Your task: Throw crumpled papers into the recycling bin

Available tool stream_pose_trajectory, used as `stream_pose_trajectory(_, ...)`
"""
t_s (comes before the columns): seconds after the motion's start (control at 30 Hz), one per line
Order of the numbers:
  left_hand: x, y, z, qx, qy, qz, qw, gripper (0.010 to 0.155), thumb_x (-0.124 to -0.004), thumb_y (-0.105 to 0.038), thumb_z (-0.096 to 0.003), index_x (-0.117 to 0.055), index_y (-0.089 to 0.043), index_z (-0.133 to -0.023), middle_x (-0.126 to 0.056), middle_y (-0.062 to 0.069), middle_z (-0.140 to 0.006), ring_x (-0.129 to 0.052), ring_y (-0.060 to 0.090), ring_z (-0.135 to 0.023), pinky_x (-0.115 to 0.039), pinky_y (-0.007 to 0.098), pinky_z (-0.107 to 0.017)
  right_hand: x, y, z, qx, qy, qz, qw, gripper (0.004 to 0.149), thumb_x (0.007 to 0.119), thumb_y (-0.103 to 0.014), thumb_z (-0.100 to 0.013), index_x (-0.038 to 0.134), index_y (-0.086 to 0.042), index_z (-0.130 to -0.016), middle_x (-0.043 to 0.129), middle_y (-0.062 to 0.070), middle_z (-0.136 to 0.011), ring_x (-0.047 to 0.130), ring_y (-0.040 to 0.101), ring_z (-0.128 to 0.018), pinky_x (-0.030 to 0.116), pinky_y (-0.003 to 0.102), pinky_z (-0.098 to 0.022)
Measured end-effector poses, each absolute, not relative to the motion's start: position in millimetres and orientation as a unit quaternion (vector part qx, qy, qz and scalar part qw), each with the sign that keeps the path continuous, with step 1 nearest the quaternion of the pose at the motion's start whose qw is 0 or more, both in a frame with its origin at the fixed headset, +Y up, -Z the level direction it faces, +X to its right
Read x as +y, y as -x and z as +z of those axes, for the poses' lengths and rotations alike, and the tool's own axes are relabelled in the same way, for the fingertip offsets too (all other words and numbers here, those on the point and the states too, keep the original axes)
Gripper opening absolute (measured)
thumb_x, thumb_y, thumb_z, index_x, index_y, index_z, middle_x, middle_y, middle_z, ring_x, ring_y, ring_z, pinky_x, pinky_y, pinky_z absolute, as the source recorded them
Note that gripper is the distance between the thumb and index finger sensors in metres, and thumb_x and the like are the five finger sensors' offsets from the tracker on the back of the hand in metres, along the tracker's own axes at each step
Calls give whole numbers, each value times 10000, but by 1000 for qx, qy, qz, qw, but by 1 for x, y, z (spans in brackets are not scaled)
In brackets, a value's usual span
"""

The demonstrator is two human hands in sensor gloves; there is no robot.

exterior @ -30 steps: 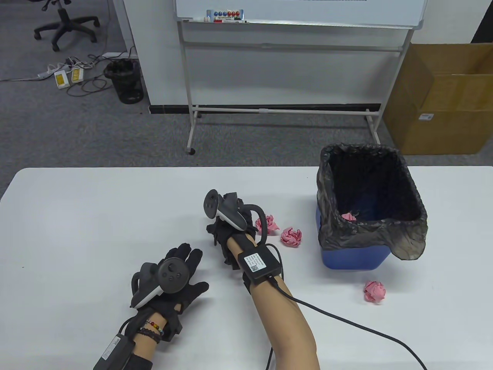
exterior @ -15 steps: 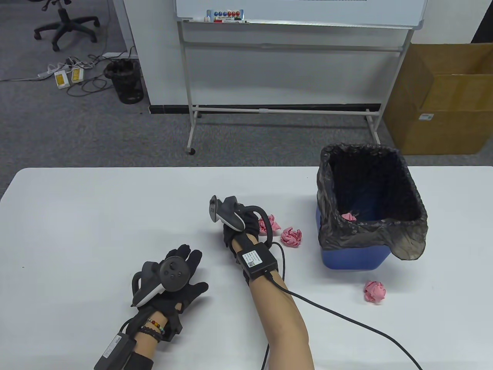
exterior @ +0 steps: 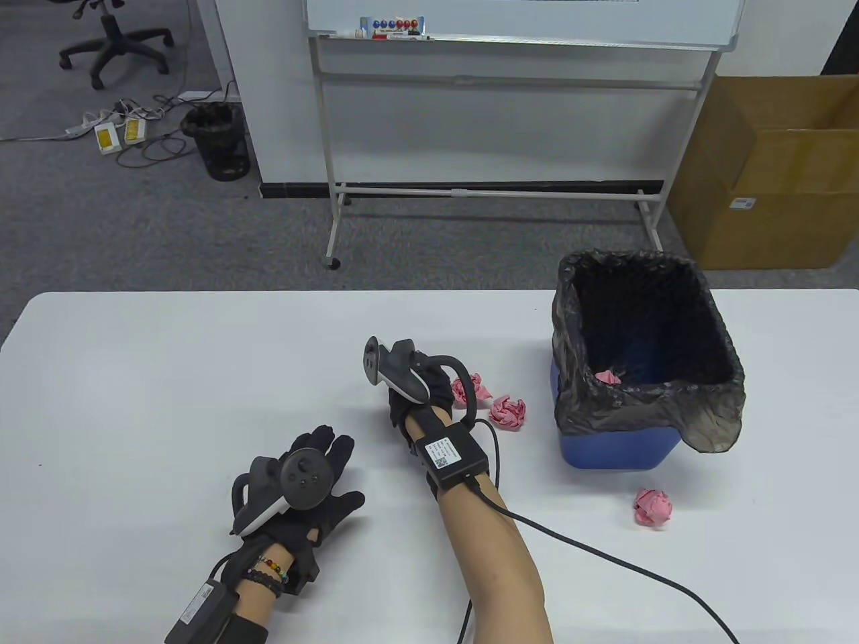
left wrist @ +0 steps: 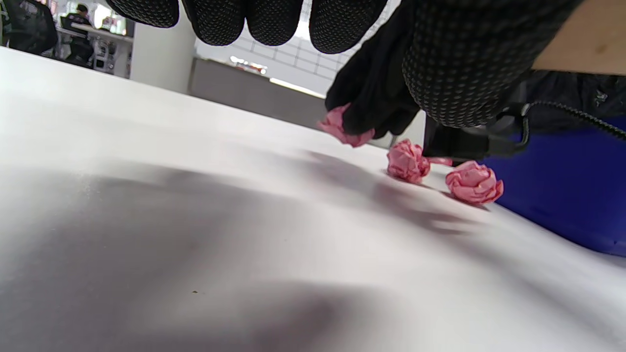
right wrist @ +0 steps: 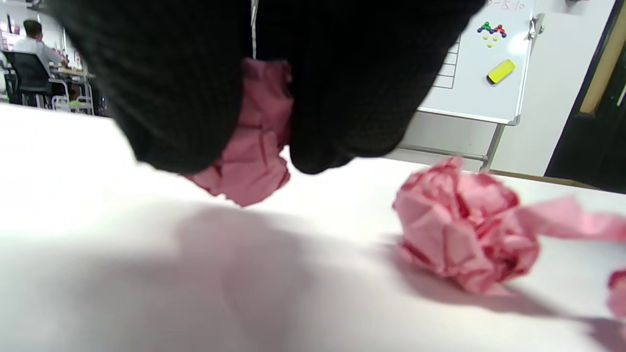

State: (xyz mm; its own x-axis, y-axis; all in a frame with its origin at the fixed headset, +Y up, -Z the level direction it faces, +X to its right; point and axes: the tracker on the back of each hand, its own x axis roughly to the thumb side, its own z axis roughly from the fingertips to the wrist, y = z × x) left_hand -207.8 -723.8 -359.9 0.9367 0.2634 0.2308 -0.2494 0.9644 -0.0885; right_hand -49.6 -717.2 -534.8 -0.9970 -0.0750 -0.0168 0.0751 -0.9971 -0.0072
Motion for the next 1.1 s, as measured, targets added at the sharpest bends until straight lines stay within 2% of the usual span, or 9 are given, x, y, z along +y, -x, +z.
stream_pose_trajectory(0.2,-724,206,-360,-126,30,131,983,841,-849,-530,-430,-487,-202,-1115,-384,171,-1220,-450,470,-1110,-479,652,-755,-683,34,-517,-11,-11,-1000,-22,628,966,-385,-295,806,-316,-898,914,5,-893,1058,214,-693,923,284,-471)
stream_pose_trajectory(0.43,-720,203,-356,-132,22,133,982,842,-850,-529,-429,-486,-203,-1115,-382,170,-1221,-448,468,-1111,-483,647,-756,-661,14,-491,-62,-12,-997,-35,629,968,-396,-295,814,-305,-898,932,21,-880,1069,220,-676,928,290,-454)
stream_pose_trajectory(0.83,-717,192,-349,-153,20,128,980,844,-849,-530,-429,-485,-202,-1115,-380,172,-1220,-451,466,-1110,-486,642,-756,-653,-28,-468,-277,-83,-950,-114,630,968,-383,-326,809,-265,-924,925,60,-895,1065,257,-679,922,316,-456)
stream_pose_trajectory(1.0,-715,191,-348,-156,17,131,979,843,-850,-529,-428,-486,-201,-1114,-384,172,-1219,-453,462,-1111,-489,638,-756,-628,-48,-465,-188,-96,-948,-238,635,971,-391,-314,809,-276,-917,930,42,-887,1069,245,-683,930,313,-451)
stream_pose_trajectory(1.1,-716,191,-347,-157,17,134,978,845,-850,-528,-428,-486,-198,-1115,-383,173,-1219,-453,462,-1111,-490,636,-756,-599,-65,-464,-92,-93,-938,-322,634,976,-382,-308,812,-275,-911,932,45,-883,1068,249,-681,928,322,-449)
